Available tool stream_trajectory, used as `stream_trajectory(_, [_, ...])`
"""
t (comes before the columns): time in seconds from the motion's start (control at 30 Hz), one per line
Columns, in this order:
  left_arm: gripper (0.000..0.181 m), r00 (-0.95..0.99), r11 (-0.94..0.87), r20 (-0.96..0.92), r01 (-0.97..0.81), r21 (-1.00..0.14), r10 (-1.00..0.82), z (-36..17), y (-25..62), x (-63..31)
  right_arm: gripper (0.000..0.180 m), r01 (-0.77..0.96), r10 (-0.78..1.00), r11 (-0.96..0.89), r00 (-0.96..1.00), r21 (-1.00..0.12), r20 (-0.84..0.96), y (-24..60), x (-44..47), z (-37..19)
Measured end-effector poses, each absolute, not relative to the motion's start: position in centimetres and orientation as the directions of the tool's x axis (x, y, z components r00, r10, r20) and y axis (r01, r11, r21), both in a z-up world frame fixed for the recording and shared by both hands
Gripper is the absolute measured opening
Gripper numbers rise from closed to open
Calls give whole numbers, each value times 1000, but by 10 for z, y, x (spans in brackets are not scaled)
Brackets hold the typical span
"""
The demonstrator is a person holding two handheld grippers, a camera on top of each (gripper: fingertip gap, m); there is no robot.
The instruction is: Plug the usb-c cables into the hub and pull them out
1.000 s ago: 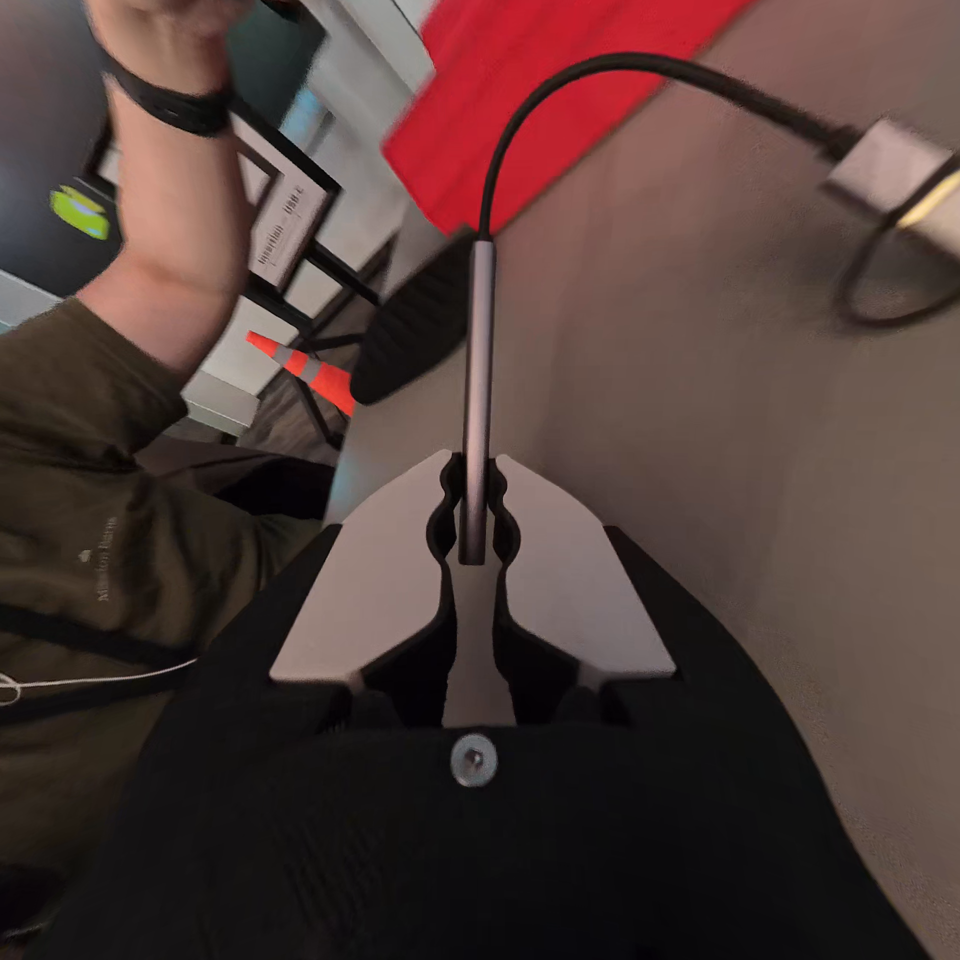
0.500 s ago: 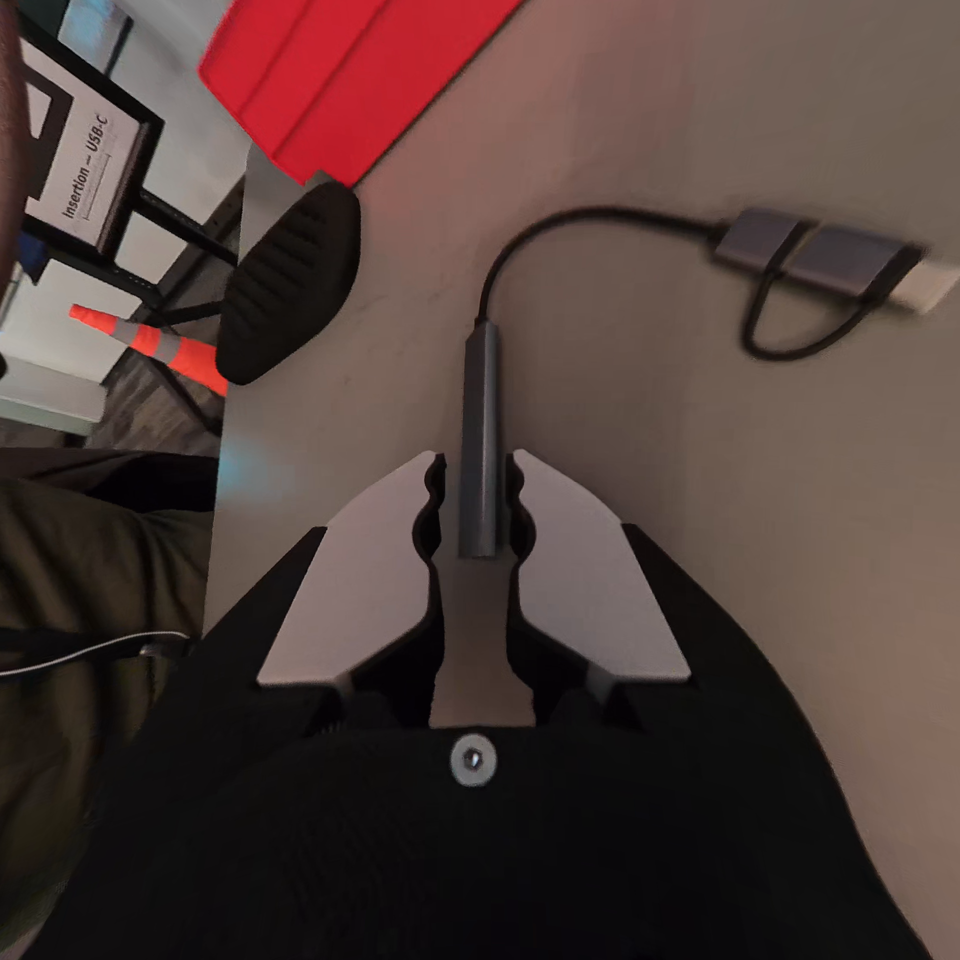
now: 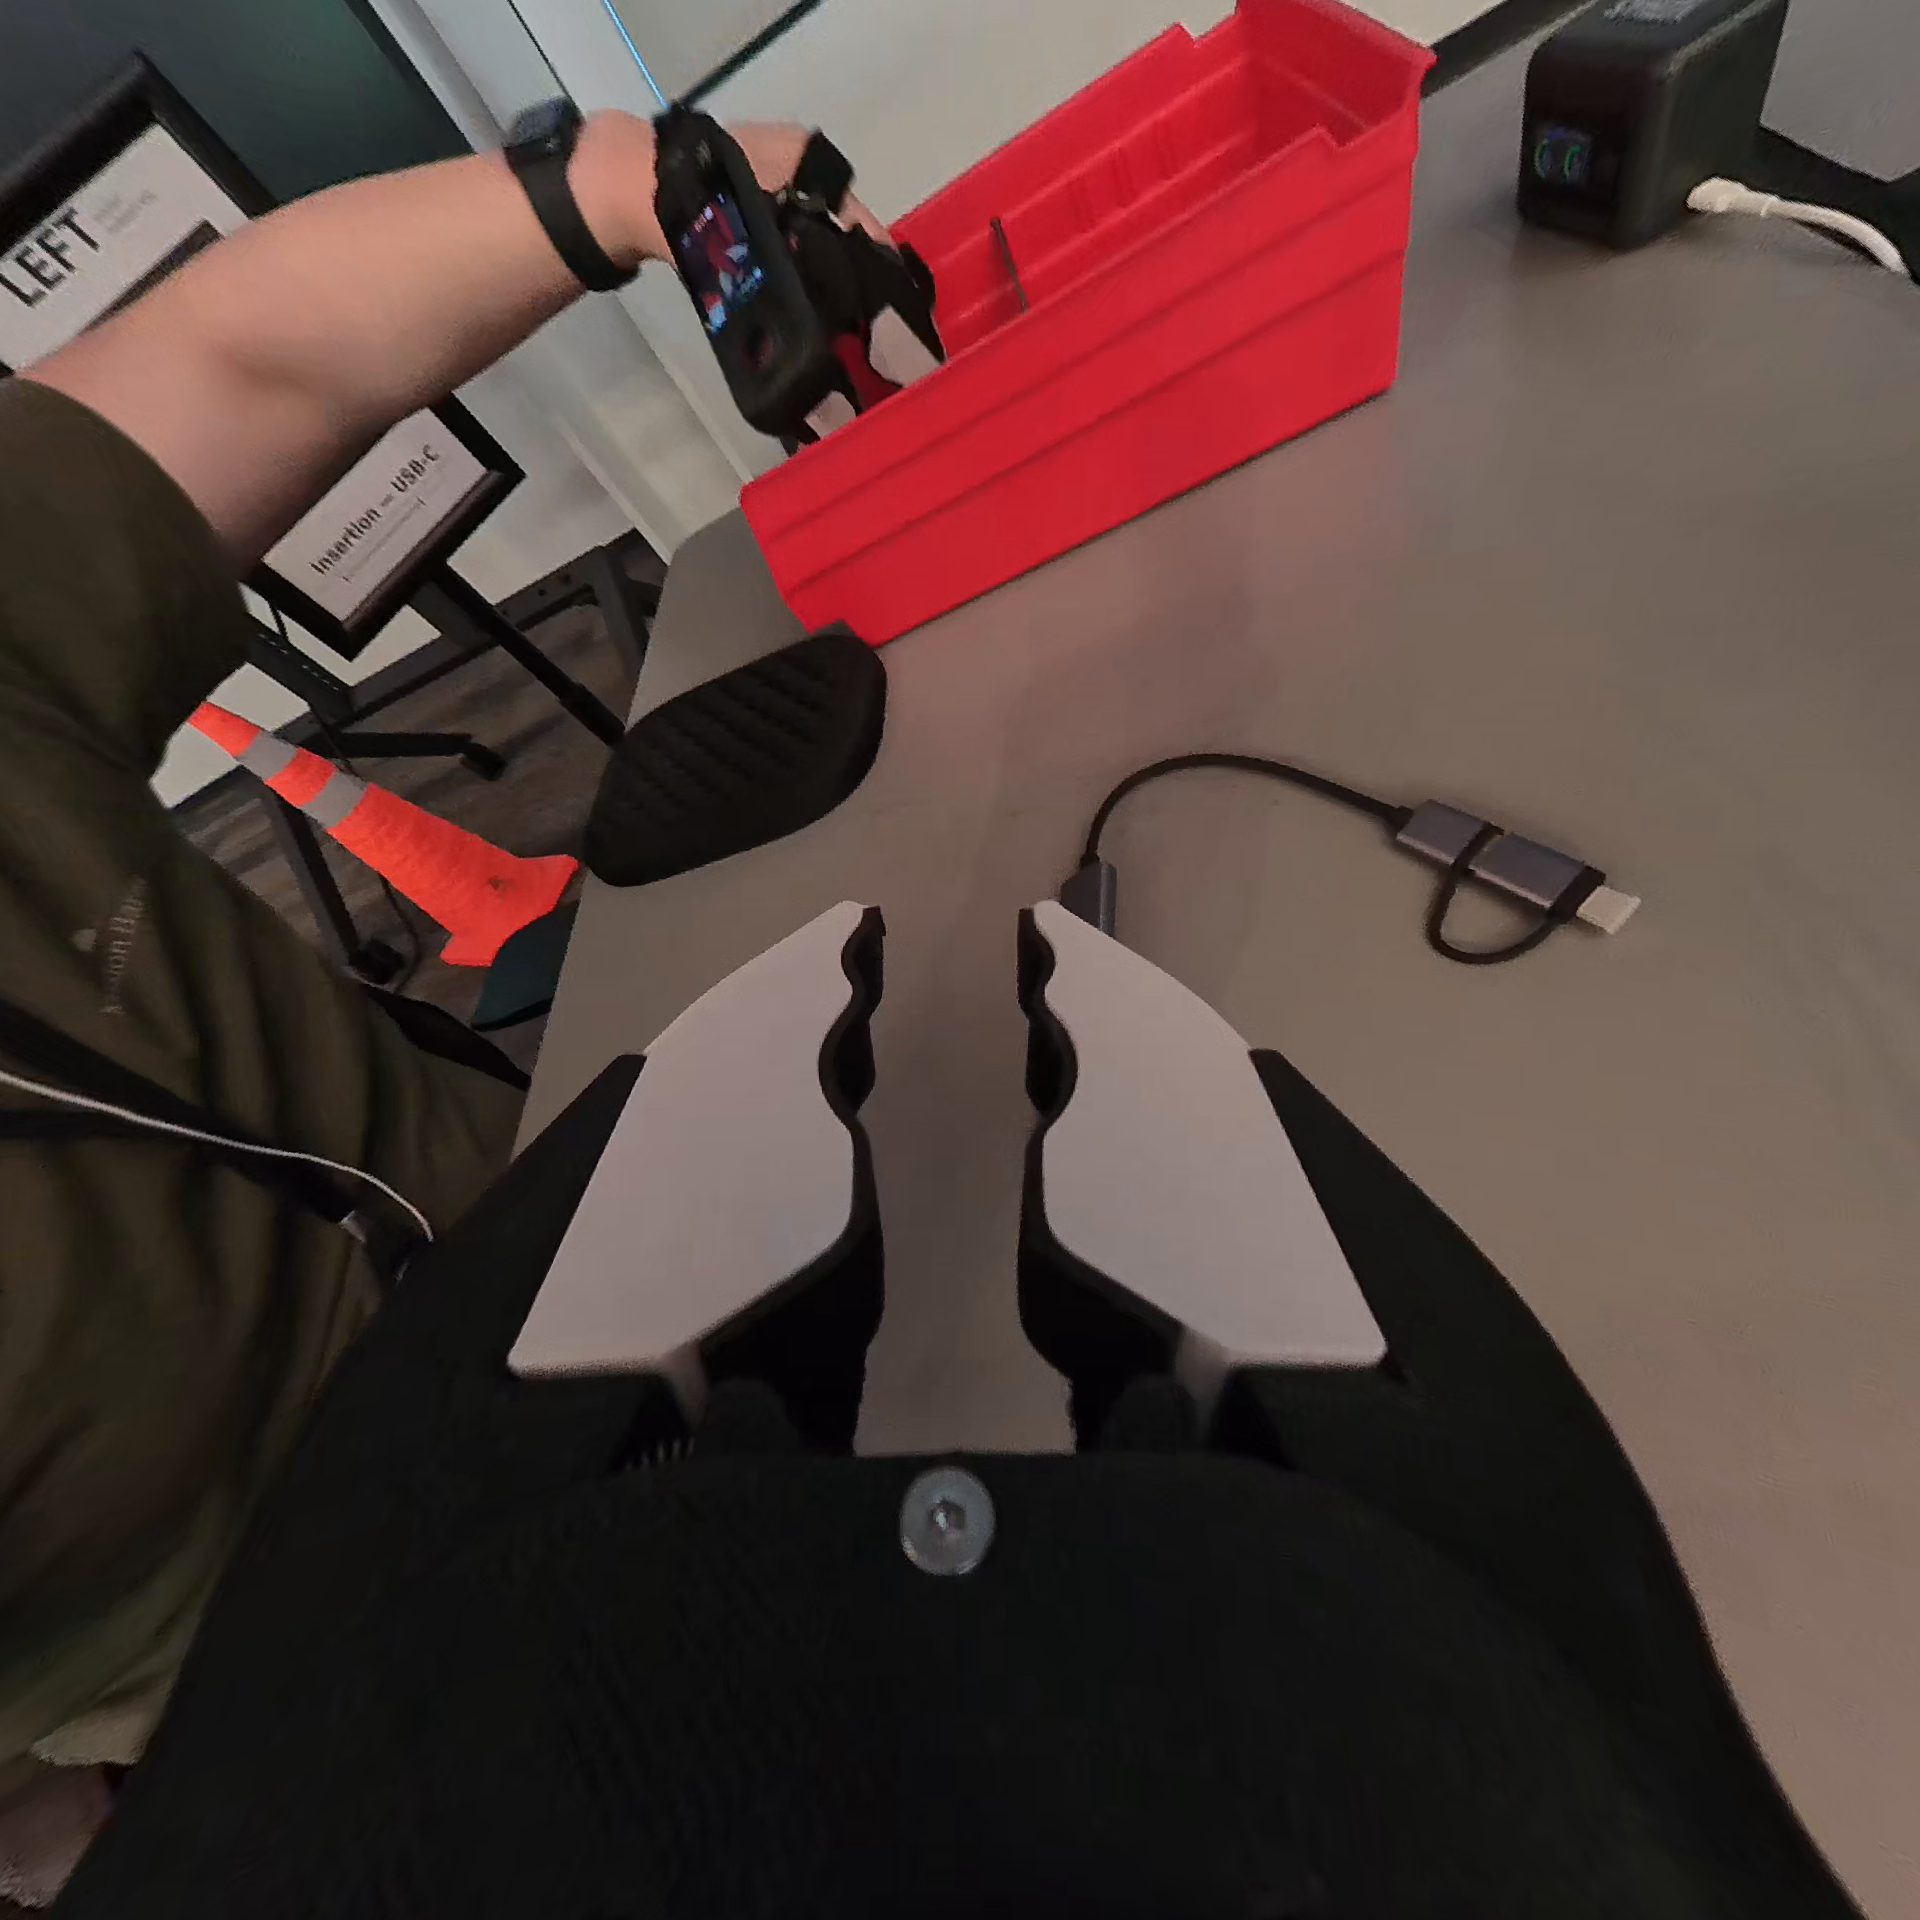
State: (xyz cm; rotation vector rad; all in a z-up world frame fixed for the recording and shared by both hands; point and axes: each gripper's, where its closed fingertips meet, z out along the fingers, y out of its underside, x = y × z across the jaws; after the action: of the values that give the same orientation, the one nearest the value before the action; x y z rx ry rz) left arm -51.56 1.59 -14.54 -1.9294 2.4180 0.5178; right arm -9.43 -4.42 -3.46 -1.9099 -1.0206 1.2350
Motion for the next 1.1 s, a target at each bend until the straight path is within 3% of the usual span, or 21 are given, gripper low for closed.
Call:
stream_trajectory(0.2, [20, -337, 295, -162, -926, 236, -927, -149, 10, -510, 25, 228, 865, -500, 182, -835, -468, -50, -99, -24])
stream_trajectory(0.27, [5, -327, 294, -109, -924, 244, -939, -151, 4, -512, 24, 220, 859, -511, 173, -831, -482, -50, -99, -23])
stream_trajectory(0.5, [4, -196, 179, -66, -962, 208, -978, -138, 6, -503, 22, 211, 858, -513, 166, -832, -486, -51, -95, -20])
stream_trajectory(0.77, [3, -17, 15, -143, -1000, 17, -990, -37, 13, -471, 22, 203, 875, -484, 138, -851, -464, -58, -98, -9])
stream_trajectory(1.1, [3, -129, 160, -203, -976, -146, -971, 67, -26, -371, 22, 156, 930, -363, 120, -919, -347, -78, -88, 39])
